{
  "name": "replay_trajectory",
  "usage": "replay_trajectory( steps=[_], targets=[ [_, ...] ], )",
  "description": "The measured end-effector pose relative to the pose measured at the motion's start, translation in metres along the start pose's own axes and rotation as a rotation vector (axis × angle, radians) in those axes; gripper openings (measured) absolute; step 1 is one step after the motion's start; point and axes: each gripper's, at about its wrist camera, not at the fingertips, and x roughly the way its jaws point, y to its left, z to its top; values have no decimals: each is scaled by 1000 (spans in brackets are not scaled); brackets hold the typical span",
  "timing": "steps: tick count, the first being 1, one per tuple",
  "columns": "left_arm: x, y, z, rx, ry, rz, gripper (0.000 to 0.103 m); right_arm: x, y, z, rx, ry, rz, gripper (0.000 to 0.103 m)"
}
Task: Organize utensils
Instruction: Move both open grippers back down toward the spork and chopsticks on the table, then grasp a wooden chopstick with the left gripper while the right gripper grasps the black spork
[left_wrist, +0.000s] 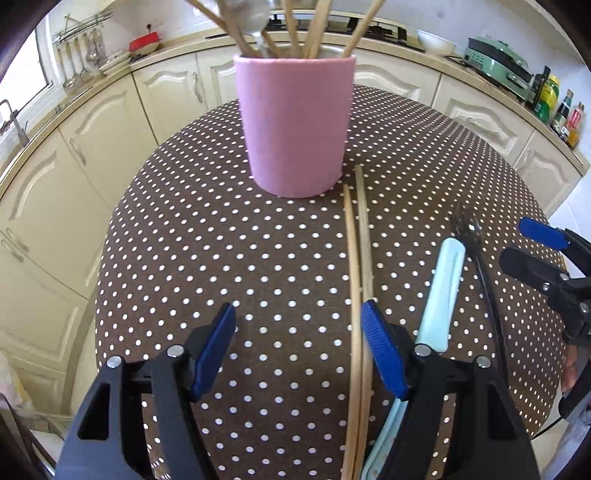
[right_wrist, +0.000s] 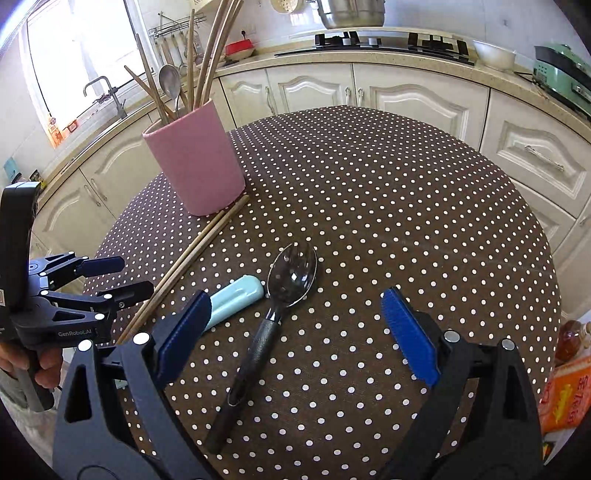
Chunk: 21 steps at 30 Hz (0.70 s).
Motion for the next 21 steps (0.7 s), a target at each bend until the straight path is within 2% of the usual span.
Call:
replay_trajectory(
  steps=[3,6,13,16,21],
  targets=[
    [-1,-3,2,11,-13,-6,69,2,-2,-2,4,5,8,92],
    [8,-8,7,38,11,38,69,5,-4,-4,3,14,11,92],
    [18,-10,25,30,17,47,69,18,2,-9,-10,40,5,92],
    [28,-16,31,59,38,74,70,23,6,-9,-24,52,-9,92],
    [33,-19,44,40,38,92,69,36,20,-9,-65,90,-58,92]
  ],
)
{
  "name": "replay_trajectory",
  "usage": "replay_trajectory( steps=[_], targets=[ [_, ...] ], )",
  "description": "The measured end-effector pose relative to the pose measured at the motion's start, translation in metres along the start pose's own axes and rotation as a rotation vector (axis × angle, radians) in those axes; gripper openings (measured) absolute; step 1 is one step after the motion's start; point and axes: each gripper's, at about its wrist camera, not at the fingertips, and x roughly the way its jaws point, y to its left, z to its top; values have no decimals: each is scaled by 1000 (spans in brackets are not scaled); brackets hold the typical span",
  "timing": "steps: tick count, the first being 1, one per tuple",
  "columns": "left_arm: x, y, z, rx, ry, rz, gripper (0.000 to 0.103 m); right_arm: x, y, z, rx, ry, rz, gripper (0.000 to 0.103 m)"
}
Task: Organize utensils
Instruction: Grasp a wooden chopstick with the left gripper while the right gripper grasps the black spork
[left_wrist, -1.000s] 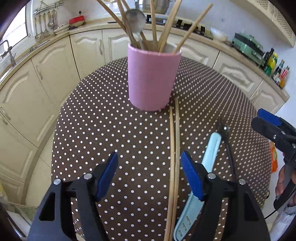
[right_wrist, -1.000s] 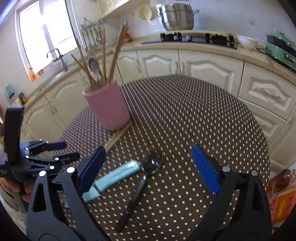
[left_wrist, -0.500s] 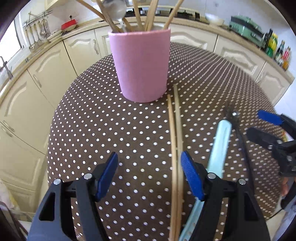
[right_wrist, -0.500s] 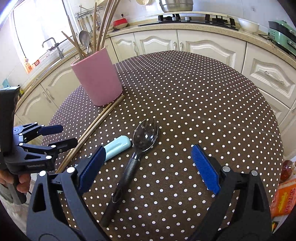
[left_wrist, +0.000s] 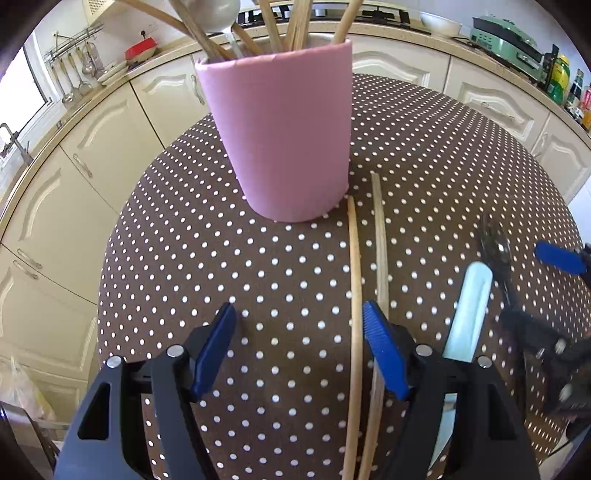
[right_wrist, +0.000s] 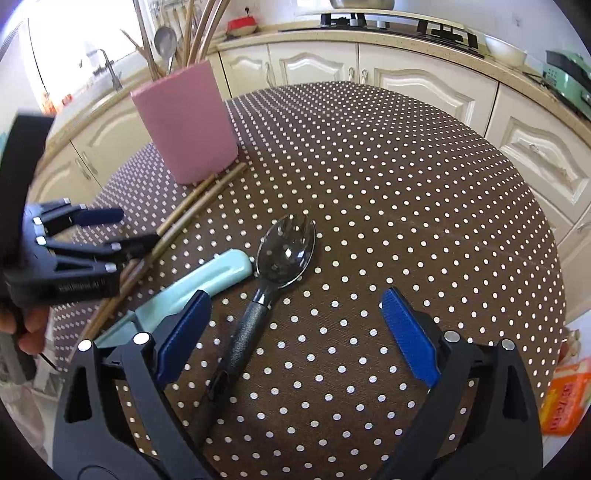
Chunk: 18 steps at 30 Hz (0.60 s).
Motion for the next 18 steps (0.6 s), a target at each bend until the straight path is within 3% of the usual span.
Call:
replay_trajectory(
  steps=[1,3,8,10,13,15,18],
  targets=[
    [2,-2,5,1,-1,-4,66,3,3,0,-11,6,-8,92],
    [3,-2,9,-13,0,-64,44,9,8,3,-55,33,-45,92],
    [1,-10,13,5,13,-82,8,21,15,11,-132,118,-54,91],
    [1,-16,14,20,24,-70,6,24,15,17,-152,162,-43,87],
    [-2,-20,12,-7,30,-80,5,27,13,29,-169,216,-37,70],
    [-6,-22,9,-27,20,-105,5,28,13,36,-179,243,-31,47],
    [-17,-20,-4,-39,-20,-116,5,30,14,44,-182,271,-24,29]
  ],
)
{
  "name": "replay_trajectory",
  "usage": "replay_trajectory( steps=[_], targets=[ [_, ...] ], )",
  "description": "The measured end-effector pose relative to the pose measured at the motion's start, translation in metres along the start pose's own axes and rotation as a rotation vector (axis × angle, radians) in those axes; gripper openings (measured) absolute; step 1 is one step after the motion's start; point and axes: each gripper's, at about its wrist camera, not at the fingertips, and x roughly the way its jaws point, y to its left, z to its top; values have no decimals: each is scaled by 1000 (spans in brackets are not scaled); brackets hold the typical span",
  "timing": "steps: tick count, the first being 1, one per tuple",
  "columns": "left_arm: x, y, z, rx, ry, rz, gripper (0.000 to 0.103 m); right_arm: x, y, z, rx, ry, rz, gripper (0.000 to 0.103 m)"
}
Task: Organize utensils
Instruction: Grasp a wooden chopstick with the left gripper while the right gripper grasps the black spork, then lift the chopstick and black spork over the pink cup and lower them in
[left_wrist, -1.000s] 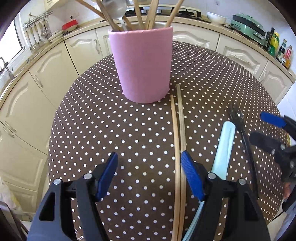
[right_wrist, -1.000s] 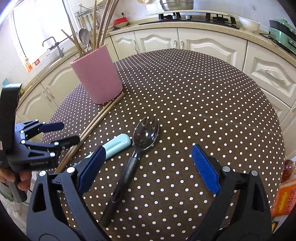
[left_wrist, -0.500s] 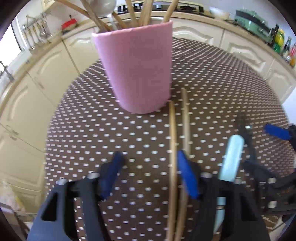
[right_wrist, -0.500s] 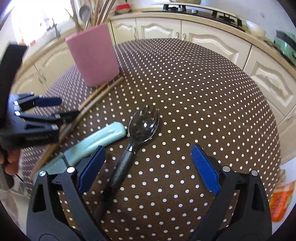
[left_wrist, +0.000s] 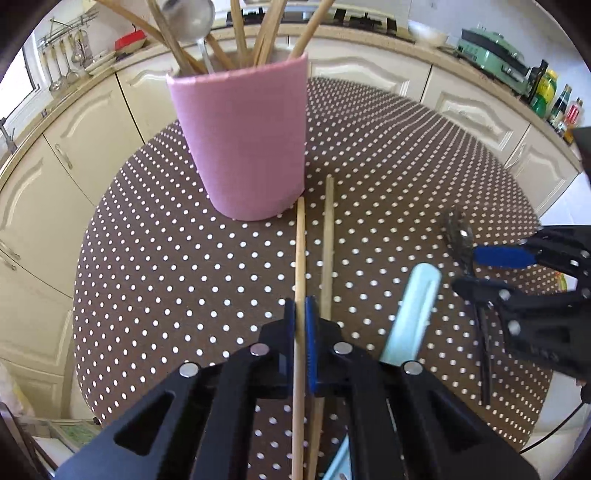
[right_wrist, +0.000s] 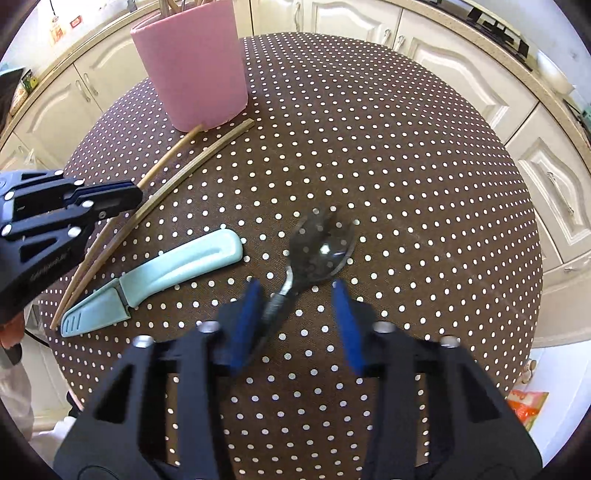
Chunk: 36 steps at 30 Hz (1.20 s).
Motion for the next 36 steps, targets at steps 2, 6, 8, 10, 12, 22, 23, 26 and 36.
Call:
replay_trajectory(
  steps=[2,6,8,10,12,22,23,26,36],
  targets=[
    [-9,-1,-4,-11,-30,-6,5,0,0,3,1,4,6,17],
    [-29,1,-11,-25,-96,-20,5,-5,-1,0,-6,-28,-6,12],
    [-42,5,-16,-36,-135,-35,5,-7,1,-3,0,-51,-1,12],
    [-56,8,-19,-44,-181,-46,5,-13,-1,-5,18,-91,13,12],
    [-70,16,-26,-50,-236,-50,5,-23,-5,-7,37,-142,26,12],
    [-120,19,-25,-107,-502,-89,5,-96,-16,-12,96,-495,203,12],
    [-123,20,-23,-108,-520,-86,5,-103,-15,-10,97,-532,221,12],
    [-132,17,-16,-110,-568,-76,5,-122,-7,-7,80,-628,238,12],
    [-147,27,10,-115,-690,-114,5,-137,5,25,88,-802,316,12]
  ],
)
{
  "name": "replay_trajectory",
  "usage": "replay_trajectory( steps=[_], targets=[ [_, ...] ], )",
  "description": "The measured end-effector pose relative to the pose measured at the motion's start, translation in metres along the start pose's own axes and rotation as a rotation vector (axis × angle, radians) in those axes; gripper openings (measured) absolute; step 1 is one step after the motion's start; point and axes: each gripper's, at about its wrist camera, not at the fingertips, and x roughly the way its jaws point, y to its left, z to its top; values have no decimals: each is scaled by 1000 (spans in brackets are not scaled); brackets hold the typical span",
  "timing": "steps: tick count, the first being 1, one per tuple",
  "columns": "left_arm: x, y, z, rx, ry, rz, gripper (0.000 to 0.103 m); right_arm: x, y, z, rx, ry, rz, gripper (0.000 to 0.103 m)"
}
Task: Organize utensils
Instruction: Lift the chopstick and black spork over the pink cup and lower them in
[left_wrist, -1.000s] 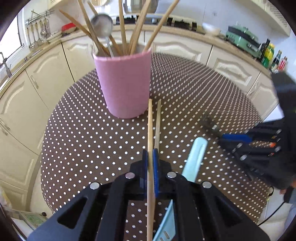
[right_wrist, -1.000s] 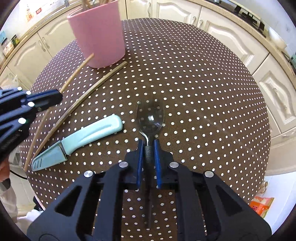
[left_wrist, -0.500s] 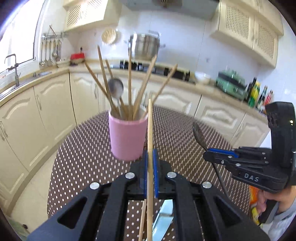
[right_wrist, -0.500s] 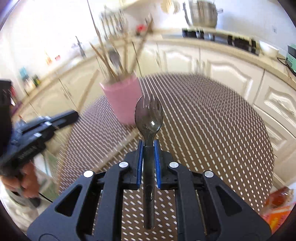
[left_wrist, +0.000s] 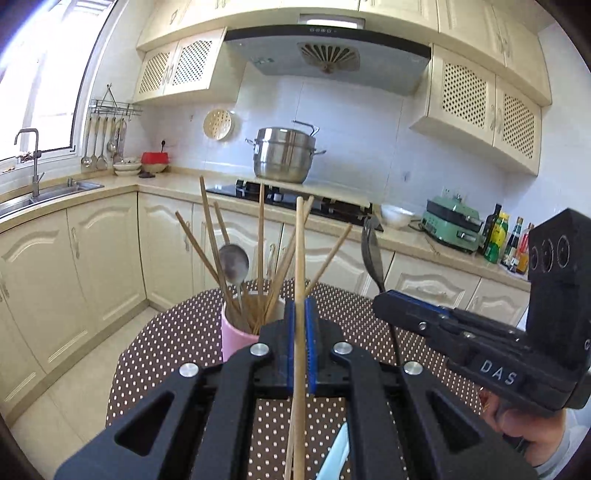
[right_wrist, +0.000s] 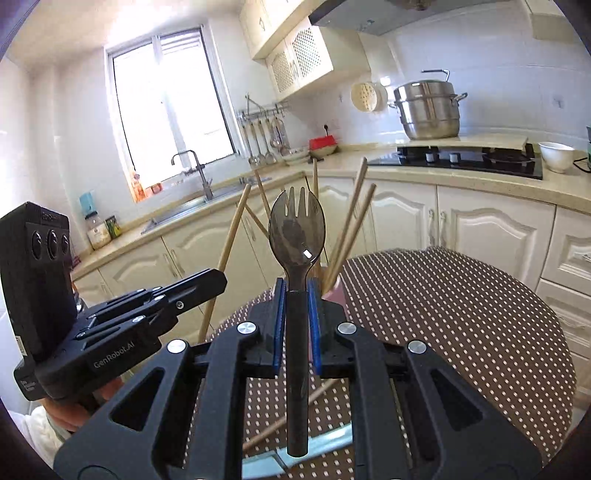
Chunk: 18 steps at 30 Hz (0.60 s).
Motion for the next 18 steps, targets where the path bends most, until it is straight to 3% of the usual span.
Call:
replay_trajectory(
  steps=[8,18],
  targets=[
    [10,24,26,-84,-216,-35,5,14,8,22,15,-119,74,12],
    [42,38,46,-145,-372,-21,5,57,-6,34,42,-207,77,12]
  ],
)
